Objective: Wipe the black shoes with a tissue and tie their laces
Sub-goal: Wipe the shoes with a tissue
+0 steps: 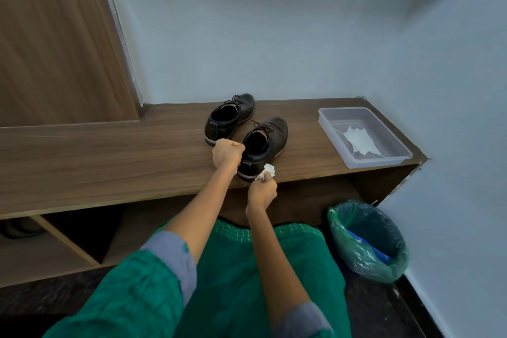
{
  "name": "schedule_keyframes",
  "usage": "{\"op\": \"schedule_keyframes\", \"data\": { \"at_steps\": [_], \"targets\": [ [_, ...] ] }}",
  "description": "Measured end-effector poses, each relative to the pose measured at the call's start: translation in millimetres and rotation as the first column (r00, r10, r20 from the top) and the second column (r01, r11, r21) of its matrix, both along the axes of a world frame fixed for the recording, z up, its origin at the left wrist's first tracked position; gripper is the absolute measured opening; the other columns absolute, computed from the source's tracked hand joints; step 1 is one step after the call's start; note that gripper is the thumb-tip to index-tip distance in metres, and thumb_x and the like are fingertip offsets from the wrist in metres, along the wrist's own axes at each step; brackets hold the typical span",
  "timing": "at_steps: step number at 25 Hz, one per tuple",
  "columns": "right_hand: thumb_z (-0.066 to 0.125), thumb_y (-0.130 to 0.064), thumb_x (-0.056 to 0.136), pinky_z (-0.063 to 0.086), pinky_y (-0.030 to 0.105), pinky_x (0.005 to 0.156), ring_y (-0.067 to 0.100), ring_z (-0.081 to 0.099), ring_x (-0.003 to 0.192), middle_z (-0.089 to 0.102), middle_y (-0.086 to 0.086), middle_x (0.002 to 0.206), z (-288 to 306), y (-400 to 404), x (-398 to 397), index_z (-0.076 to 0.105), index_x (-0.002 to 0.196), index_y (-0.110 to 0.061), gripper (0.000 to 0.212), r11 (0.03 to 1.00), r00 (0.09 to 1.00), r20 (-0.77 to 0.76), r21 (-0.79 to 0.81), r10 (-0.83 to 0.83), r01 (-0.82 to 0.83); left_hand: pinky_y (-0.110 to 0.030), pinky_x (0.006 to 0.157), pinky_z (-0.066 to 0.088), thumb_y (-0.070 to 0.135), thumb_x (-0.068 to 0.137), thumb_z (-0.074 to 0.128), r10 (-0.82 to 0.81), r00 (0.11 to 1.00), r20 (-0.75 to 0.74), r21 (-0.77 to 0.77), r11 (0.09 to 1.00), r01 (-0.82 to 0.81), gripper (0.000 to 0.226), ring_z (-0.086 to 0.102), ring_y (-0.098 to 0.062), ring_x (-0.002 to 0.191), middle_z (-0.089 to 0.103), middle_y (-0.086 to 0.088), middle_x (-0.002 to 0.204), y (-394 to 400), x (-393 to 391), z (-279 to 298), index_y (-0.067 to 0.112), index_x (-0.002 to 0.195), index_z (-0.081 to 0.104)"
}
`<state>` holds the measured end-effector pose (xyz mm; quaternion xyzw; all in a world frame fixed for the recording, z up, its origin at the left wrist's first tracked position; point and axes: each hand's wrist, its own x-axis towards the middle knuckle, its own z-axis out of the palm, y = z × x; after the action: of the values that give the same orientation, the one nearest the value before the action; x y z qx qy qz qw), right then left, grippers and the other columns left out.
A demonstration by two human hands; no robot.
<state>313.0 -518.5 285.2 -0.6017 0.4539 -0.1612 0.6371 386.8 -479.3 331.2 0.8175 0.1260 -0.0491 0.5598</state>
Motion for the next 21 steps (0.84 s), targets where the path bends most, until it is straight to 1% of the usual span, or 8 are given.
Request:
{"op": "schedule_keyframes", "data": {
  "at_steps": [5,8,10,12,15,17,19,21],
  "targets": [
    [0.047,-0.004,0.095,0.048,0.034,0.090,0.027,0.058,0.110,0.059,0.014,0.127,11.0,15.7,-12.4,0.053,0.130,-0.003,0.035,0.969,0.988,0.067,0.217,-0.140,0.122,-0.035,0.067,0.058,0.008,0.082,0.067,0.061,0.996,-0.072,-0.175,0.982,-0.073,0.013,0.062,-0.023,0.072,0.069,-0.017,0.098,-1.7,-9.5,-1.7,0.001,0.093,0.070],
    [0.049,-0.002,0.094,0.050,0.032,0.092,0.027,0.060,0.110,0.060,0.015,0.124,11.5,28.1,-18.4,0.055,0.127,-0.001,0.034,0.912,0.978,0.074,0.380,-0.197,0.155,-0.036,0.069,0.056,0.003,0.082,0.067,0.051,0.987,-0.149,-0.324,0.941,-0.098,0.019,0.065,-0.031,0.094,0.066,-0.021,0.106,0.1,-15.4,-3.2,-0.003,0.100,0.066],
    [0.046,-0.002,0.094,0.053,0.035,0.081,0.026,0.064,0.095,0.065,0.014,0.106,13.1,40.9,-19.0,0.064,0.106,-0.001,0.022,0.844,0.964,0.142,0.522,-0.226,0.121,-0.041,0.076,0.054,0.003,0.084,0.065,-0.019,0.973,-0.231,-0.417,0.905,-0.082,0.025,0.062,-0.034,0.103,0.063,-0.021,0.113,-2.0,-19.2,-5.4,-0.004,0.108,0.062],
    [0.039,-0.006,0.096,0.050,0.031,0.067,0.021,0.060,0.075,0.062,0.007,0.083,16.3,48.3,-18.6,0.059,0.079,-0.010,0.027,0.783,0.951,0.167,0.613,-0.262,0.107,-0.042,0.078,0.053,0.008,0.086,0.063,-0.100,0.951,-0.291,-0.430,0.902,-0.037,0.030,0.062,-0.033,0.105,0.061,-0.018,0.117,-4.2,-24.9,-7.7,-0.001,0.115,0.059],
    [0.055,-0.011,0.091,0.054,0.032,0.079,0.016,0.062,0.077,0.062,0.001,0.073,13.3,34.3,-21.4,0.062,0.072,-0.012,0.020,0.870,0.975,0.148,0.488,-0.163,0.072,-0.039,0.075,0.056,0.015,0.082,0.069,-0.046,0.996,-0.080,-0.232,0.972,0.026,0.020,0.066,-0.029,0.093,0.068,-0.014,0.102,-3.9,-24.6,-6.6,0.005,0.099,0.068],
    [0.064,-0.008,0.085,0.053,0.028,0.077,0.015,0.063,0.077,0.068,0.005,0.078,8.2,14.3,-33.3,0.071,0.086,-0.004,0.009,0.932,0.989,0.096,0.356,-0.115,0.074,-0.038,0.080,0.054,0.023,0.083,0.067,-0.020,0.997,0.071,-0.104,0.994,0.028,0.017,0.064,-0.029,0.093,0.069,-0.011,0.095,1.4,-33.4,-10.6,0.007,0.089,0.070],
    [0.060,-0.006,0.086,0.050,0.024,0.066,0.012,0.060,0.074,0.069,0.006,0.087,1.7,-9.3,-46.8,0.070,0.093,-0.006,0.012,0.963,0.993,0.081,0.263,-0.086,0.061,-0.035,0.072,0.049,0.029,0.087,0.062,0.015,0.999,0.050,-0.101,0.995,-0.010,0.023,0.063,-0.031,0.084,0.069,-0.014,0.089,3.0,-50.6,-28.1,0.007,0.081,0.066],
    [0.058,-0.007,0.088,0.045,0.020,0.057,0.011,0.055,0.067,0.067,0.006,0.087,6.7,-32.3,-58.6,0.068,0.093,-0.010,0.012,0.975,0.991,0.110,0.219,-0.071,0.045,-0.031,0.055,0.047,0.029,0.089,0.059,-0.046,0.996,-0.078,-0.234,0.972,0.027,0.030,0.057,-0.027,0.059,0.066,-0.015,0.074,-5.5,-78.0,-48.5,0.008,0.068,0.060]
  ]
}}
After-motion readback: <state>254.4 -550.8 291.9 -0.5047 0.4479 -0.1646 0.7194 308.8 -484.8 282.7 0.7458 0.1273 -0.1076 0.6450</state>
